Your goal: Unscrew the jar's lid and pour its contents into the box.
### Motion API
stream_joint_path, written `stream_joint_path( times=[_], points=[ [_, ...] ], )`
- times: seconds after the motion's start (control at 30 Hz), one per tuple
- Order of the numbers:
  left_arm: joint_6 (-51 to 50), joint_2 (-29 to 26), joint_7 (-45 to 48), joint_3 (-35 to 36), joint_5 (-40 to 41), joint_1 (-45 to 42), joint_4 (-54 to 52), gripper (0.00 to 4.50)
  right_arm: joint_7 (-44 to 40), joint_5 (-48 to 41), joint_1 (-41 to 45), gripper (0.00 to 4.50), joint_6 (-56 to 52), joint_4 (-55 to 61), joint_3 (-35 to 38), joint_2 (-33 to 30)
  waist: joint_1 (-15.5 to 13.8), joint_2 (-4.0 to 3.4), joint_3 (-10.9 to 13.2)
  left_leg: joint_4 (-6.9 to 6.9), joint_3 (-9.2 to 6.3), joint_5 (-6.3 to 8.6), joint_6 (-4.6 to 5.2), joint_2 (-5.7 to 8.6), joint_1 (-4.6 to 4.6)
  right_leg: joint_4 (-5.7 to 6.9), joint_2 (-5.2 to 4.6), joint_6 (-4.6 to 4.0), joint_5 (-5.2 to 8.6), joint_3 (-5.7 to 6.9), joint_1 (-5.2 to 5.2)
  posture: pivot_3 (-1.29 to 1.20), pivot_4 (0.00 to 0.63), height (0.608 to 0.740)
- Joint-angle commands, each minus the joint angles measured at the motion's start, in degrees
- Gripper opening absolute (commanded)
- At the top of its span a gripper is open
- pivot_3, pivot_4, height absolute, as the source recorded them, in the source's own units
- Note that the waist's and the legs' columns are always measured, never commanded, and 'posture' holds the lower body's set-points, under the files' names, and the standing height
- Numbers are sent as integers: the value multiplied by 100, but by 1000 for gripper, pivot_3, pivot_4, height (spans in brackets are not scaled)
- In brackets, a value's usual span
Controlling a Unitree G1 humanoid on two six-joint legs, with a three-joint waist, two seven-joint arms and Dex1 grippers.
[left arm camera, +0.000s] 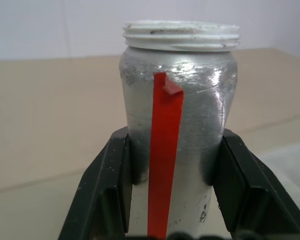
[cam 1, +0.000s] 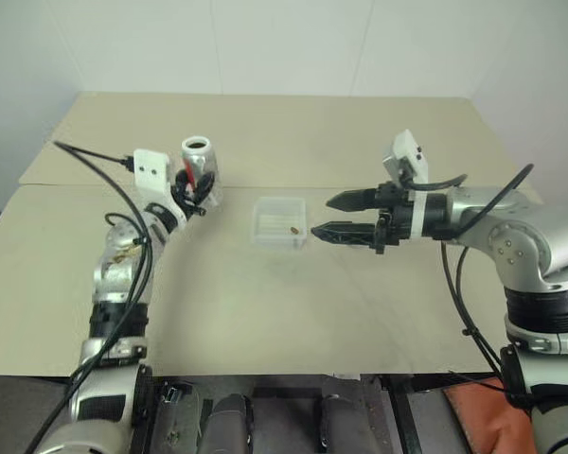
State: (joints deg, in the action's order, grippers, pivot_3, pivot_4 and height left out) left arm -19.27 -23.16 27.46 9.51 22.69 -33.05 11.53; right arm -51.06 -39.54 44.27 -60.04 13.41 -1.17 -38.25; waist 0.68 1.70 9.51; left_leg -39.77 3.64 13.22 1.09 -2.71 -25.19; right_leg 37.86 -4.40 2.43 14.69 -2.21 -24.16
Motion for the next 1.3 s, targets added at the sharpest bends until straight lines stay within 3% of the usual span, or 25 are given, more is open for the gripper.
stream_joint_path(
  times=[0.03, 0.43, 0.6, 0.73, 1.0, 1.2, 1.3],
  points=[
    [416, 137, 325, 162, 185, 178, -212, 1873, -25, 29, 12, 4443, 267, 248, 60, -56, -10, 0, 0, -1, 1, 0, 0, 0, 0, 0, 0, 0, 0, 0, -1, 0, 150, 740],
    [3118, 519, 746, -33, -765, -161, 2147, 1873, -57, 25, -143, 4443, 321, 584, 3, -103, -68, 0, 0, -6, 9, -2, -3, 5, 7, -19, 0, -1, 0, -1, 2, 0, 150, 740],
    [3720, 601, 637, -17, -981, -457, 2879, 1873, -9, 3, -195, 4443, 314, 690, 52, -91, -89, 0, 0, -6, 10, -2, -3, 6, 7, -19, 0, -1, 0, -1, 2, 0, 150, 740],
    [3598, 556, 758, -29, -976, -485, 3107, 1873, 18, -14, -236, 4443, 319, 762, 71, -93, -81, 0, 0, -5, 9, -2, -2, 5, 7, -19, 0, 0, 0, -1, 1, 0, 150, 740],
    [3366, 453, 806, -12, -927, -168, 2672, 4466, 6, -28, -277, 4500, 330, 792, 60, -116, -77, 0, 0, -5, 8, -2, -2, 4, 7, -18, 0, 0, 0, -1, 0, 0, 150, 740],
    [2887, 335, 731, 31, -835, 292, 1821, 4466, -28, -40, -267, 4500, 318, 774, 30, -119, -77, 0, 0, -5, 8, -2, -2, 3, 7, -19, 0, -1, 0, -1, 1, 0, 150, 740],
    [1899, 109, 919, 178, -339, 836, 798, 4466, -32, -21, -283, 4500, 324, 766, 7, -129, -45, 0, 0, -4, 5, -2, -2, 1, 7, -17, 0, -1, 0, -3, -1, 0, 150, 740]
  ],
)
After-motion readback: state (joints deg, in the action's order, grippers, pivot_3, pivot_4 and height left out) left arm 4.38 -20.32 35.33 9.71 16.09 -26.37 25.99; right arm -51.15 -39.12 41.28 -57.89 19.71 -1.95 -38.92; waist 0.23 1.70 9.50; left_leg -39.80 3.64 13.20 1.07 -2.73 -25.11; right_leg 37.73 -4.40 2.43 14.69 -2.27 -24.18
